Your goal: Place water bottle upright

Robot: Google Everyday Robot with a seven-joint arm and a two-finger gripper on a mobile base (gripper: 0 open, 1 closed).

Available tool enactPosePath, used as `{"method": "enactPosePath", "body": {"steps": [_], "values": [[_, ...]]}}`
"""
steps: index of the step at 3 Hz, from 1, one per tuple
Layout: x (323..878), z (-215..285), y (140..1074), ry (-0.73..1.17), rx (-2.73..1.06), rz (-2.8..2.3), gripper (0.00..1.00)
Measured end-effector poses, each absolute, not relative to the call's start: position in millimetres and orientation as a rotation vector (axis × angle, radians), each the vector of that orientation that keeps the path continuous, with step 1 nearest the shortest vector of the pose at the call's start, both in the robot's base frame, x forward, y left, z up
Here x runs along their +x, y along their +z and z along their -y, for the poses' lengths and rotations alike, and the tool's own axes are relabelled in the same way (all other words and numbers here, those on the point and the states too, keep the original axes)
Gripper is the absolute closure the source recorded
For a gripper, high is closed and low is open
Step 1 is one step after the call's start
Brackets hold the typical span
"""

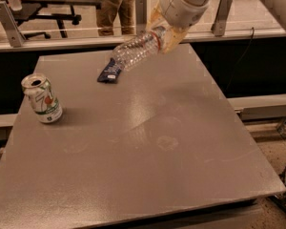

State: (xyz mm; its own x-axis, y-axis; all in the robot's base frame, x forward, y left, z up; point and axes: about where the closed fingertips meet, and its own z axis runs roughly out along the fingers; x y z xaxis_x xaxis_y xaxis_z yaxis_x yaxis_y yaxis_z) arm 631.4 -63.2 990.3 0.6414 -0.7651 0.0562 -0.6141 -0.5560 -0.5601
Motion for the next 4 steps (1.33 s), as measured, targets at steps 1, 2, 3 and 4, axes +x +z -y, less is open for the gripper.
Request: {"method": "enactPosePath", "body": {"steps": [1,2,3,4], "values": [[631,50,1002,-0.578,-2.32,-0.757,1.0],[634,38,1011,-0.774,-2.263,-0.48,1.0],[638,31,1011,-0.917,-2.209,-0.32,1.0],[638,25,1010,-1.035,-2.148,-0.192,1.0]]}}
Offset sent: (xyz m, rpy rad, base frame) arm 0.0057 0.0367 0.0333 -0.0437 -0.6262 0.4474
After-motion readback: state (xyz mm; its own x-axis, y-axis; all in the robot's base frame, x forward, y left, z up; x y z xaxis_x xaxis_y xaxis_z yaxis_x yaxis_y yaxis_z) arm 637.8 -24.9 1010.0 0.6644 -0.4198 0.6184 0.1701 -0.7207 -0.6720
